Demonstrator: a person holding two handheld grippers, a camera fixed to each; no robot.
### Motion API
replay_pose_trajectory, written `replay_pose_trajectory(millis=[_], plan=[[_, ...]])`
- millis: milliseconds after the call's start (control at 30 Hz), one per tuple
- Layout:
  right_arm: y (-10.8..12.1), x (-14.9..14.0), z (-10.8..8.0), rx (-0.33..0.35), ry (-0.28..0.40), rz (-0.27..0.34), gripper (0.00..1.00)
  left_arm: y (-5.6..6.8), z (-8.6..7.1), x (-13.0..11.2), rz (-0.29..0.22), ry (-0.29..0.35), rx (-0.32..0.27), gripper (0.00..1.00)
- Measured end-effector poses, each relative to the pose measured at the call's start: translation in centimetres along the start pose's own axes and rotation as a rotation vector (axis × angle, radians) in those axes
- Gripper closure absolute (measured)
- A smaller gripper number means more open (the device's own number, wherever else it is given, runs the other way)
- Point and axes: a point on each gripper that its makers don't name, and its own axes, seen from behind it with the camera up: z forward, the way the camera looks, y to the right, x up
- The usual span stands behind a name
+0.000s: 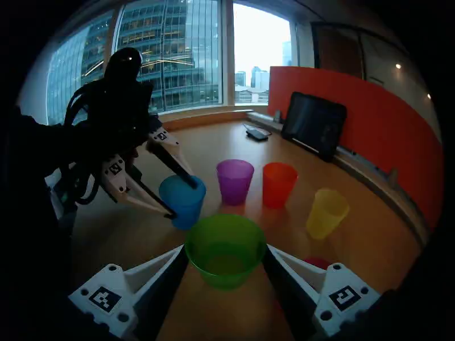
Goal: Pour water
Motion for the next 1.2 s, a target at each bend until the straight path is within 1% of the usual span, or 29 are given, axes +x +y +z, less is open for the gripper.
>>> replay_pose_trajectory(millis=[300,567,633,700,800,1000,1067,1133,1200], plan=[[-0.2,-1.2,0.9,0.000,-0.018,0.005,0.09,0.0,0.4,-0.7,-0.020,-0.002,-0.008,0.11],[-0.6,-1.6,1.5,-0.004,-0.025,-0.009,0.09,0.0,0.3,-1.4,-0.018,-0.021,-0.005,0.11],[-0.7,-1.8,1.6,-0.005,-0.027,-0.011,0.08,0.0,0.2,-1.6,-0.019,-0.028,-0.002,0.11],[-0.7,-2.0,1.7,-0.006,-0.031,-0.011,0.08,-0.1,0.2,-1.9,-0.020,-0.035,0.002,0.06],[-0.8,-2.4,1.8,-0.009,-0.037,-0.011,0.08,0.0,0.1,-2.3,-0.022,-0.041,0.004,0.06],[-0.8,-2.4,1.8,-0.016,-0.035,-0.006,0.07,0.1,-0.5,-2.5,-0.031,-0.039,0.012,0.06],[-0.8,-2.4,1.6,-0.018,-0.033,0.001,0.05,0.1,-0.7,-2.5,-0.035,-0.037,0.013,0.06],[-0.7,-2.4,1.4,-0.023,-0.030,0.005,0.00,0.1,-0.9,-2.5,-0.039,-0.036,0.015,0.06],[-0.5,-2.3,1.1,-0.031,-0.026,0.008,0.00,0.1,-1.0,-2.6,-0.042,-0.036,0.018,0.06]])
